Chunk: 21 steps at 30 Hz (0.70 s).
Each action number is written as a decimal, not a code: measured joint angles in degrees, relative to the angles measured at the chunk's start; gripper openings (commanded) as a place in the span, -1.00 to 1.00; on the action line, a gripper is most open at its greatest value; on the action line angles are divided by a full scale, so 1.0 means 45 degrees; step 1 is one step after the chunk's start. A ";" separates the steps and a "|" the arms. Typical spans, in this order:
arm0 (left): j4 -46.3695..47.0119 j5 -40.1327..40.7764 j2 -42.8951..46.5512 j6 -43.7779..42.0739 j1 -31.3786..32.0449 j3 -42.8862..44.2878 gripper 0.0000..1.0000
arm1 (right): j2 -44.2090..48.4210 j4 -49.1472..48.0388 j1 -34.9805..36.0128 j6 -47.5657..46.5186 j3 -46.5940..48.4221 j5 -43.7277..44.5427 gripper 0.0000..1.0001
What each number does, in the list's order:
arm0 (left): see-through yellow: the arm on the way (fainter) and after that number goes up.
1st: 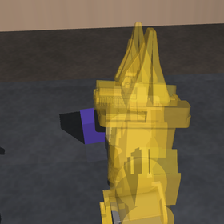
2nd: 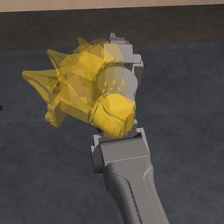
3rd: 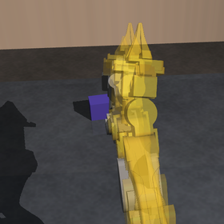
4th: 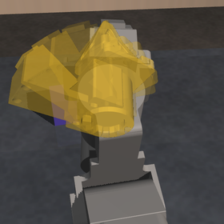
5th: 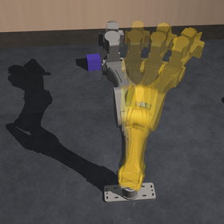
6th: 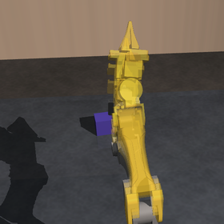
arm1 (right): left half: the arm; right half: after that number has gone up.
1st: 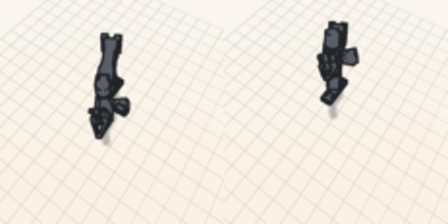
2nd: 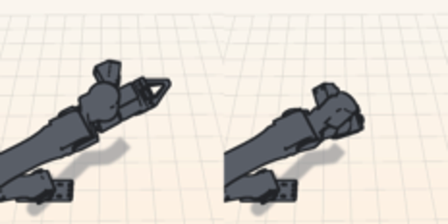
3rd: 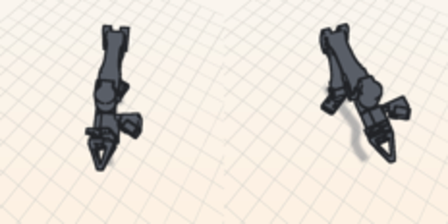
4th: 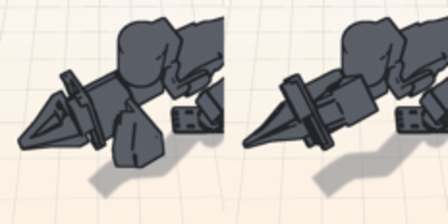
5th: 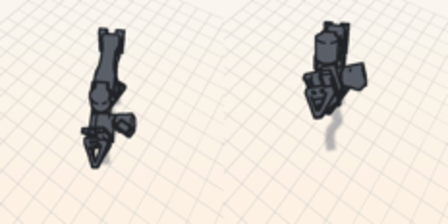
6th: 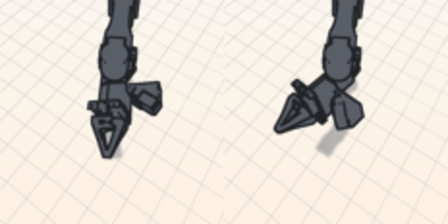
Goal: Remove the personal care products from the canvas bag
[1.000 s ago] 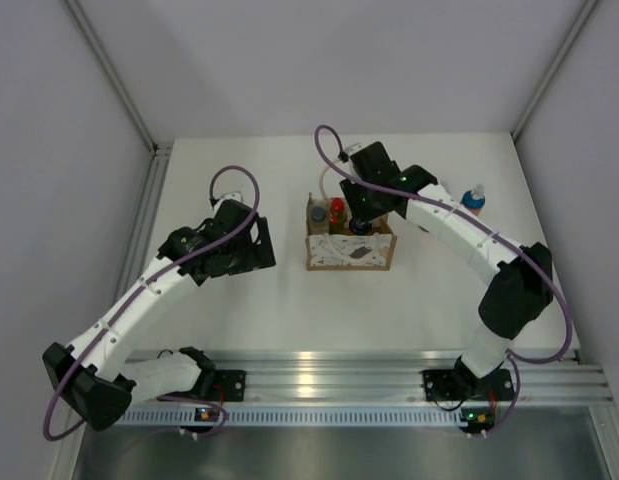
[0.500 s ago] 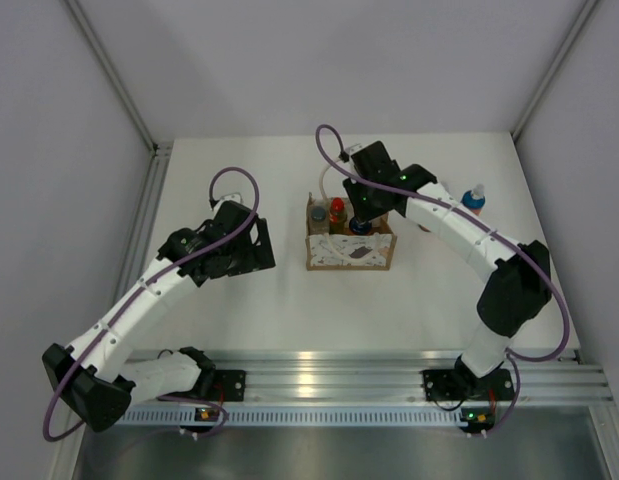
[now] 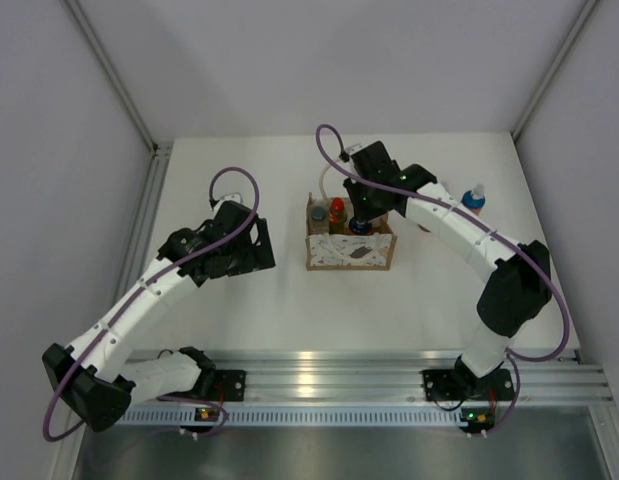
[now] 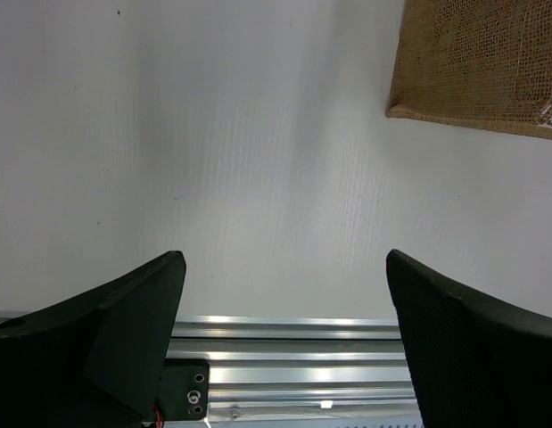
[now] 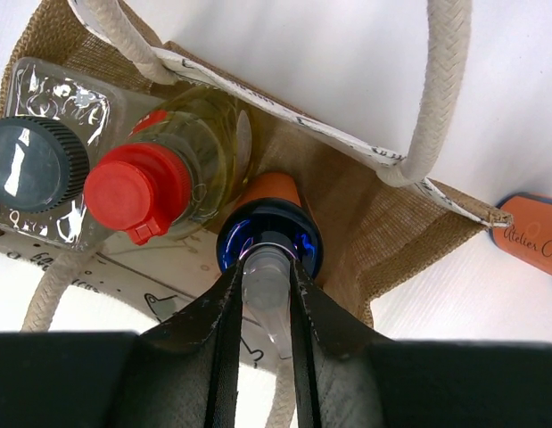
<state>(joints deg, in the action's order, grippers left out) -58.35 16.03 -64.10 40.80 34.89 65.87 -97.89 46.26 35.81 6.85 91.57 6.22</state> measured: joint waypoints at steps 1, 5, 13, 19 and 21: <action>0.0000 0.0005 -0.0005 0.0000 -0.0005 0.0000 0.97 | 0.0000 0.0000 0.0000 0.0015 0.0005 0.0000 -0.92; -0.0005 0.0029 -0.0005 0.0000 -0.0005 0.0000 0.97 | 0.0005 0.0034 0.0000 0.0049 0.0039 0.0000 -1.00; -0.0005 0.0034 -0.0005 0.0000 0.0000 0.0000 0.97 | 0.0000 0.0981 0.0000 0.0058 0.0607 0.0010 -1.00; 0.0000 0.0029 -0.0005 0.0000 -0.0005 0.0000 0.97 | 0.0000 0.1690 0.0000 0.0058 0.1486 0.0078 -1.00; 0.0000 0.0034 -0.0005 0.0000 -0.0005 0.0000 0.97 | 0.0000 0.1948 0.0000 0.0058 0.1812 0.0141 -1.00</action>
<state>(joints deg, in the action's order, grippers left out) -58.35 16.19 -64.12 40.80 34.87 65.87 -97.89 55.02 35.81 7.11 99.72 6.85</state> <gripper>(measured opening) 0.985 0.215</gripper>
